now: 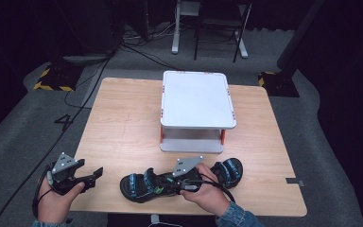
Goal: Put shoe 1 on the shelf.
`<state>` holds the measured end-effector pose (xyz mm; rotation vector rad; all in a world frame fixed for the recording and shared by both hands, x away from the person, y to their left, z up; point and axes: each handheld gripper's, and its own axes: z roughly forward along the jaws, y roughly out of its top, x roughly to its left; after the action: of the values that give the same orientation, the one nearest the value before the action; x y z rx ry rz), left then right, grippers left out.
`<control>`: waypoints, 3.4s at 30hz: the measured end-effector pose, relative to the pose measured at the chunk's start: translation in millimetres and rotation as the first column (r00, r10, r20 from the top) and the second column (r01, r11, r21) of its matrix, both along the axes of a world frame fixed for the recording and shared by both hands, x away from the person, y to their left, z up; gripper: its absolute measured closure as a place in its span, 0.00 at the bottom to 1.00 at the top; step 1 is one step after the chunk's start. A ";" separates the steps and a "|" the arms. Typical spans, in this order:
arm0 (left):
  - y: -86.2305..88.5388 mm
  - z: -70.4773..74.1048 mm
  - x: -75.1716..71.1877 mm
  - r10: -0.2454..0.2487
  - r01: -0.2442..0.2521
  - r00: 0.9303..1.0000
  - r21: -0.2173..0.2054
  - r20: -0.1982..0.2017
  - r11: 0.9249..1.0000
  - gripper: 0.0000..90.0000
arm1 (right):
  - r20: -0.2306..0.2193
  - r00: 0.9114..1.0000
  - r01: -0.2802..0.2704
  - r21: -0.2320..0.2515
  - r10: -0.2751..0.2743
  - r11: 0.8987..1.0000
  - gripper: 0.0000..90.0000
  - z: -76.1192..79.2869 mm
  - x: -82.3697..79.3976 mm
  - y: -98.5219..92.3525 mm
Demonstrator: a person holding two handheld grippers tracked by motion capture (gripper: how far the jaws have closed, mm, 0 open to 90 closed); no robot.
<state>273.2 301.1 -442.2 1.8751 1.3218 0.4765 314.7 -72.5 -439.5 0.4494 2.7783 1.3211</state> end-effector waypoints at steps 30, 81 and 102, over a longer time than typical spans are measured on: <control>-16.8 1.8 24.1 -0.043 0.043 0.999 -0.008 0.008 0.999 0.25 | 0.022 0.856 0.510 0.135 -0.517 0.850 0.89 29.1 56.4 -100.7; -24.5 -1.7 30.2 -0.071 0.070 0.997 -0.011 -0.008 0.997 0.25 | -0.124 0.848 0.501 -0.136 -0.516 0.855 0.75 9.0 85.6 -85.2; -23.9 -2.1 30.5 -0.070 0.070 0.997 -0.012 -0.007 0.997 0.25 | -0.017 0.919 0.391 -0.094 -0.394 0.915 0.54 12.1 68.8 -50.4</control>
<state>303.7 277.1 -444.3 1.9089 1.2563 0.4250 383.5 -122.9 -427.3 0.9729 2.5678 1.0990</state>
